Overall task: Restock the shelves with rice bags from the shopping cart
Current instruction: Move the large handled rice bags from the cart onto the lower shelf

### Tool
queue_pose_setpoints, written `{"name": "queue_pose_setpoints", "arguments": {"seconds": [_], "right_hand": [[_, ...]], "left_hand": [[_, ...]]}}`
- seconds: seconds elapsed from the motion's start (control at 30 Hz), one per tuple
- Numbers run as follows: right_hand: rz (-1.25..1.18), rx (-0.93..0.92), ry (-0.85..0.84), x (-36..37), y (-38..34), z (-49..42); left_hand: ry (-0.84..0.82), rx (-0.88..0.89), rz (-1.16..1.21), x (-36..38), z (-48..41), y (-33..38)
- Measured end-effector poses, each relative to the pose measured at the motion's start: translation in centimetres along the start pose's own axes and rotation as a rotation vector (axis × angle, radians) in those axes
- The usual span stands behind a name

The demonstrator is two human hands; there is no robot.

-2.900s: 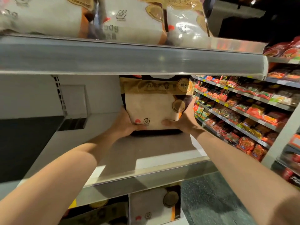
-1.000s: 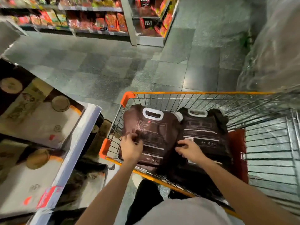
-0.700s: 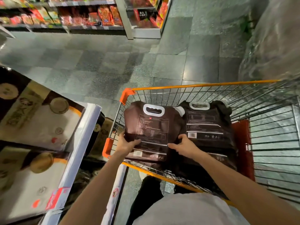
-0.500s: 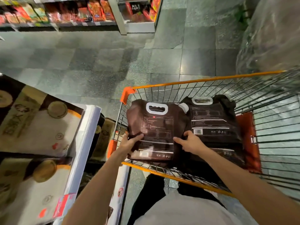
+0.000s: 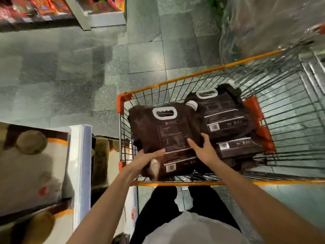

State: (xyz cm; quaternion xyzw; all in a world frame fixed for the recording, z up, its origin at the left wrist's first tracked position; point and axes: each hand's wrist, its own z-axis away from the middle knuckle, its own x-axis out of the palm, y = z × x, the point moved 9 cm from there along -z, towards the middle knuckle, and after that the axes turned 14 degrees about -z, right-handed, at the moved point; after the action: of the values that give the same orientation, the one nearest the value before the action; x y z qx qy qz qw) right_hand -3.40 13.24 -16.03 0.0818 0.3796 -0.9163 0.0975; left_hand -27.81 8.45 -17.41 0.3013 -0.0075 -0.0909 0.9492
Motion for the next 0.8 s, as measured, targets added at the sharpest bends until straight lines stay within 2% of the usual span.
{"name": "queue_pose_setpoints", "arguments": {"seconds": [0.07, 0.23, 0.43, 0.57, 0.63, 0.7, 0.8], "right_hand": [[-0.097, 0.022, 0.020, 0.2, 0.0, 0.3], [-0.155, 0.067, 0.016, 0.1, -0.6, 1.6], [-0.205, -0.032, -0.117, 2.7, -4.8, 2.4], [-0.216, -0.092, -0.308, 5.8, -8.1, 1.7], [-0.227, -0.035, -0.429, 7.2, -8.2, 1.6], [-0.202, 0.024, -0.518, 7.9, -7.8, 1.9], [-0.274, 0.040, -0.567, 6.8, -7.7, 2.5]], "left_hand": [[0.065, 0.026, 0.038, 0.0, 0.3, 0.1], [0.225, 0.131, 0.003, -0.9, 2.8, 2.8], [0.376, 0.281, -0.065, -4.1, 8.1, 8.4], [0.577, 0.296, -0.099, -6.1, 11.5, 10.1], [0.671, 0.297, -0.175, -6.2, 12.1, 10.7], [0.740, 0.288, -0.347, -5.1, 12.1, 11.3], [0.810, 0.240, -0.604, -1.9, 11.7, 12.3]]}}
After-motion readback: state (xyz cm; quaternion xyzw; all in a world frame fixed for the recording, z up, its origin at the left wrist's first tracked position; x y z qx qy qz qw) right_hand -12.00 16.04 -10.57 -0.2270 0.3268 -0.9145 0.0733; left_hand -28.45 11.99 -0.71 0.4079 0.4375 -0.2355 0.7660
